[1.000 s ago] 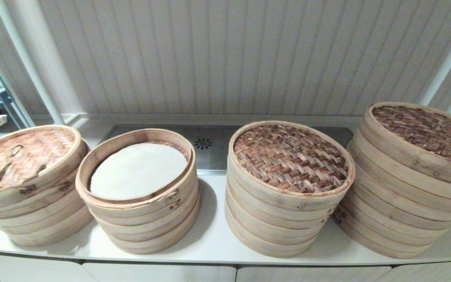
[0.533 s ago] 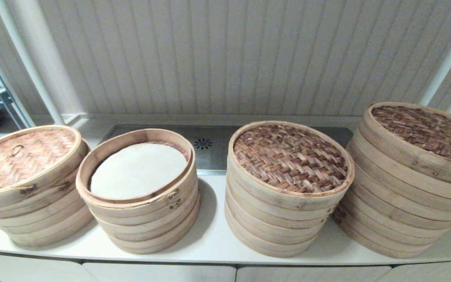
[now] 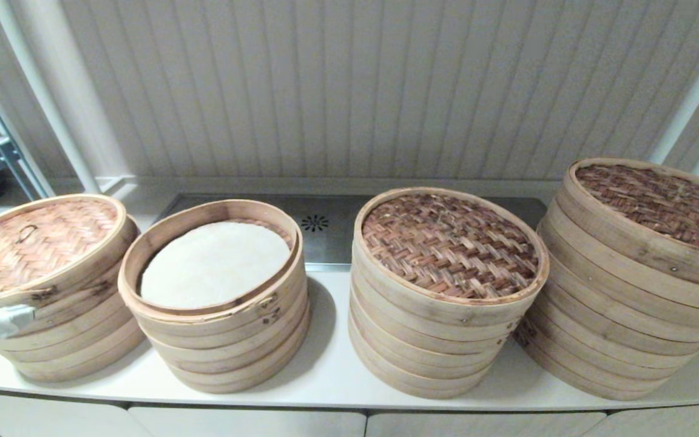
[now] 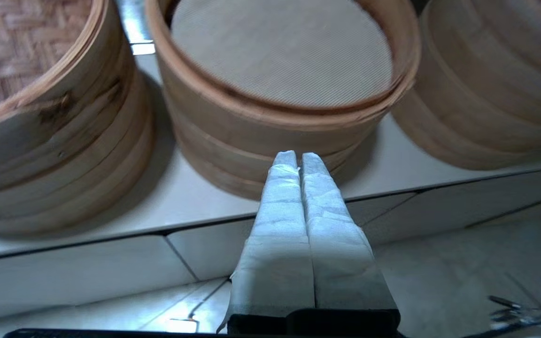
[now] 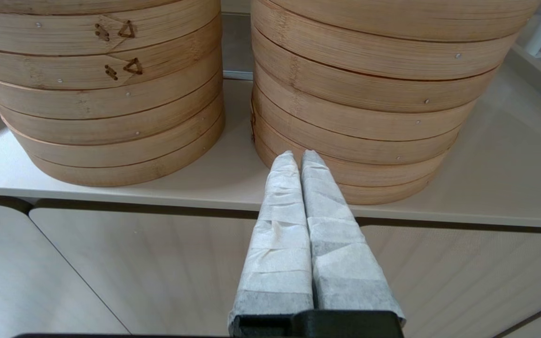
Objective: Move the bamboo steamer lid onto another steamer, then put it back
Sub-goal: Pick up the steamer
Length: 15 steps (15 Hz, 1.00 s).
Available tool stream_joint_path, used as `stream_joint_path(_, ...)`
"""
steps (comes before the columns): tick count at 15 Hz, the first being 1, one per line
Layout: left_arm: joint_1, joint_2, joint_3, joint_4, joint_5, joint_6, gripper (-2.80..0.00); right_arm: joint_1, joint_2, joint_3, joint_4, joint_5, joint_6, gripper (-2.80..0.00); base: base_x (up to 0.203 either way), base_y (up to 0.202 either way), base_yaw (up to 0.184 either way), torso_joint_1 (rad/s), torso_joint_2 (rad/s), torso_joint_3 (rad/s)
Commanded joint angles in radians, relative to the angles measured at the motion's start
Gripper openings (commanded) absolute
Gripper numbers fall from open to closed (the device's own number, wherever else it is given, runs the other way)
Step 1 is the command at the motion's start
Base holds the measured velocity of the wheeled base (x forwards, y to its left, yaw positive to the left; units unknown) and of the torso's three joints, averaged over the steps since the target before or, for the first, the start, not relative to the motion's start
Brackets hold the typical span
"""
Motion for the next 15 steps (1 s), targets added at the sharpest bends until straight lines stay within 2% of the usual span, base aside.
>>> stream_joint_path(1, -0.020, -0.122, 0.134, -0.081, 0.052, 0.001, -2.80, 0.000, -0.003, 0.000, -0.002, 0.000, -0.001, -2.80, 0.000, 0.000, 0.000, 0.000, 0.00, 0.000)
stream_joint_path(3, -0.022, -0.217, 0.313, -0.192, 0.138, -0.002, -2.80, 0.000, -0.003, 0.000, 0.000, 0.000, 0.000, -2.80, 0.000, 0.000, 0.000, 0.000, 0.00, 0.000)
stream_joint_path(6, -0.023, -0.338, 0.505, -0.309, 0.197, -0.037, -2.80, 0.000, -0.003, 0.000, 0.000, 0.000, 0.000, -2.80, 0.000, 0.000, 0.000, 0.000, 0.00, 0.000)
stream_joint_path(10, -0.024, -0.485, 0.634, -0.330, 0.206, -0.038, -2.80, 0.000, -0.003, 0.000, 0.000, 0.000, 0.000, -2.80, 0.000, 0.000, 0.000, 0.000, 0.00, 0.000)
stream_joint_path(12, -0.030, -0.504, 0.695, -0.327, 0.201, -0.032, -2.80, 0.000, -0.002, 0.000, -0.001, 0.000, 0.000, -2.80, 0.000, 0.000, 0.000, 0.000, 0.00, 0.000)
stream_joint_path(15, -0.044, -0.540, 0.698, -0.326, 0.200, -0.030, -2.80, 0.000, -0.003, 0.000, 0.000, 0.000, 0.000, -2.80, 0.000, 0.000, 0.000, 0.000, 0.00, 0.000)
